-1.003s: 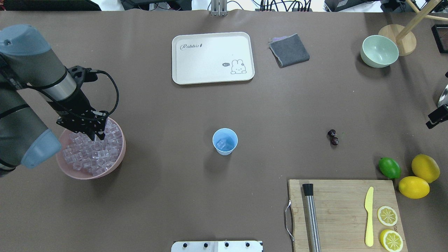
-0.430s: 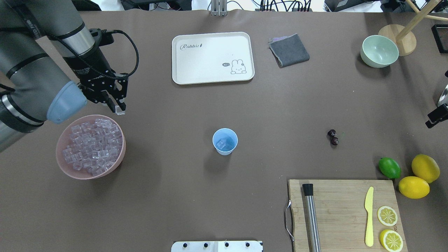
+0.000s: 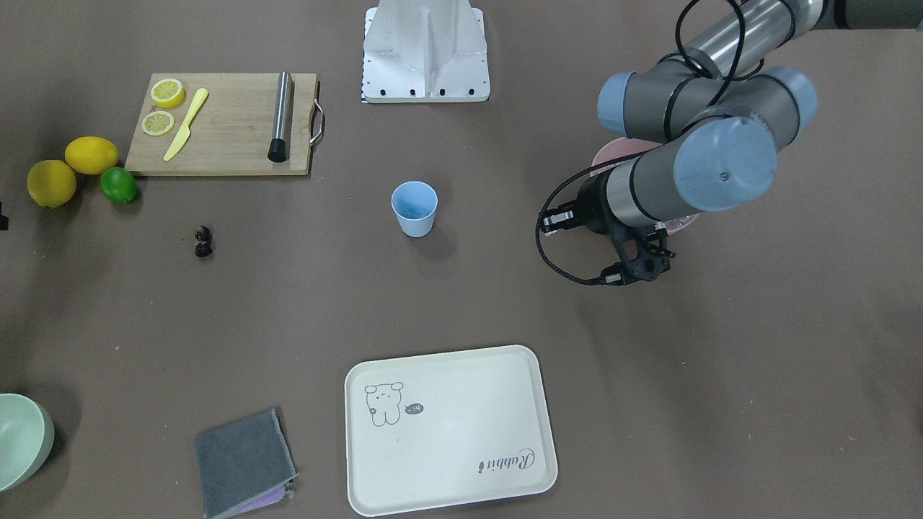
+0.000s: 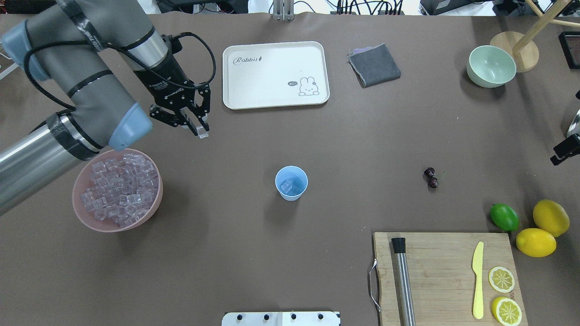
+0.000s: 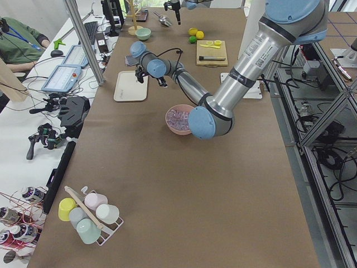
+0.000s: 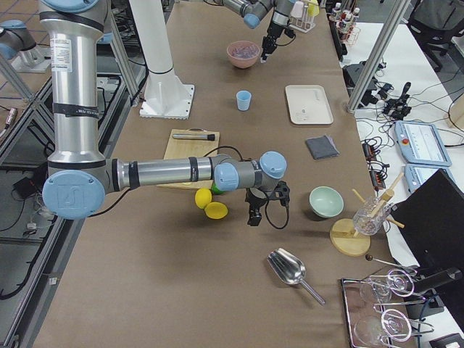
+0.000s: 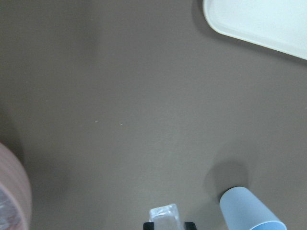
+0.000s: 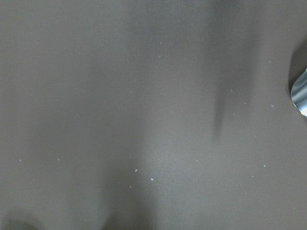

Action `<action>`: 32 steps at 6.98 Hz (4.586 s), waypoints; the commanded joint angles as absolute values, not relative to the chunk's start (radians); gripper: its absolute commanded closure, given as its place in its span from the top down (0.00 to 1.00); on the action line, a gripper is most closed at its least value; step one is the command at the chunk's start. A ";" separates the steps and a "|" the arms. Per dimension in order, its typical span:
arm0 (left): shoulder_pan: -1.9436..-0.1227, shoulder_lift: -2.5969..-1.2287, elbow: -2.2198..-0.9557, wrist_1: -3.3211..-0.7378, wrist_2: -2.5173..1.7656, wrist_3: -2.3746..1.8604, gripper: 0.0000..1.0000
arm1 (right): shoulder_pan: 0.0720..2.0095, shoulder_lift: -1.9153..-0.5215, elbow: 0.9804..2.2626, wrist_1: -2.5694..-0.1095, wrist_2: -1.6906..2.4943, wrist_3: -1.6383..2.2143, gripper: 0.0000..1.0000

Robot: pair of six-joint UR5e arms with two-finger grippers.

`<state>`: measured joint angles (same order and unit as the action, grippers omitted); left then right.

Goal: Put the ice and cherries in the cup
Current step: 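Carry the ice cube over the light-blue cup with the left gripper, then open the left gripper to drop the cube into the cup, then withdraw the left arm away from the cup while the right gripper moves toward the cherry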

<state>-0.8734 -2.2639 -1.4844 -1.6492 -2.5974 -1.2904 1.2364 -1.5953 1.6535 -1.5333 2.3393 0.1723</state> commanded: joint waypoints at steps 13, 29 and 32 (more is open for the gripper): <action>-0.621 -2.410 -1.408 -1.925 -2.416 -1.727 0.70 | 1.232 -1.592 1.664 -1.532 2.336 0.179 1.00; -1.405 -1.884 -1.491 -1.341 -2.147 0.271 0.97 | 0.875 -1.322 1.703 -1.526 2.148 0.736 1.00; -1.466 -1.830 -1.488 -1.351 -2.146 0.368 0.97 | 0.809 -1.328 1.700 -1.441 2.138 0.863 1.00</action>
